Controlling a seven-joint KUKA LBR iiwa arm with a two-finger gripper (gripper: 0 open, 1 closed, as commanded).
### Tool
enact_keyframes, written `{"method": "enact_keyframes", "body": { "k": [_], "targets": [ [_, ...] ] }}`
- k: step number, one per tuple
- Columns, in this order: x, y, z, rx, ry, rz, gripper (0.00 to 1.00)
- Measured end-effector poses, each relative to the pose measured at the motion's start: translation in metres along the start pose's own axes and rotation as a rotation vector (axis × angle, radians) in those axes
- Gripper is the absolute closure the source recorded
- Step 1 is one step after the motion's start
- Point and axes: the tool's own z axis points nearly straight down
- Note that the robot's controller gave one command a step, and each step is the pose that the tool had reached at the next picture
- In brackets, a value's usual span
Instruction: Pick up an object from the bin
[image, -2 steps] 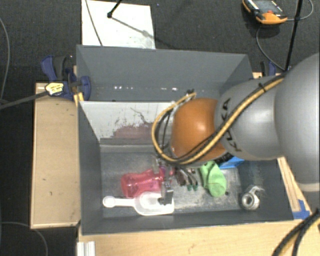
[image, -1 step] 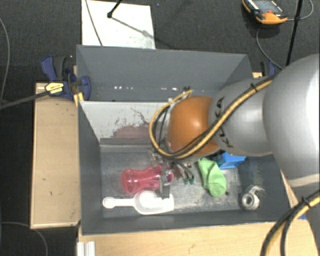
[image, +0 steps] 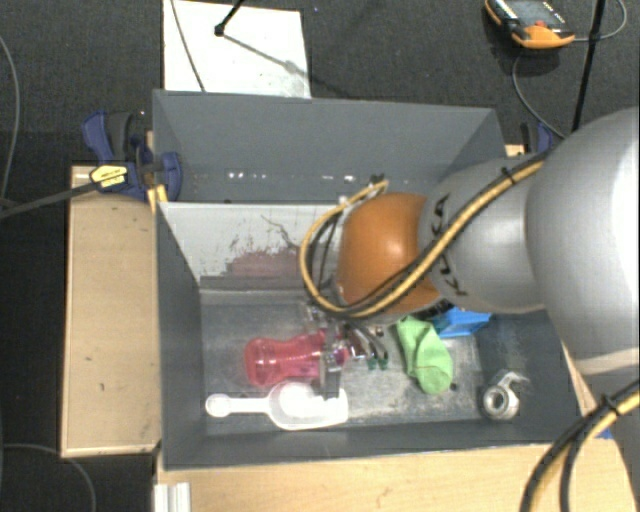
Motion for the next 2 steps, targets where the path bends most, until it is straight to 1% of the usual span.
{"method": "enact_keyframes", "body": {
  "k": [1,2],
  "targets": [
    [-0.007,0.015,0.002,0.015,0.012,-0.002,0.00],
    [-0.006,0.042,0.009,0.006,0.021,0.014,1.00]
  ]
}}
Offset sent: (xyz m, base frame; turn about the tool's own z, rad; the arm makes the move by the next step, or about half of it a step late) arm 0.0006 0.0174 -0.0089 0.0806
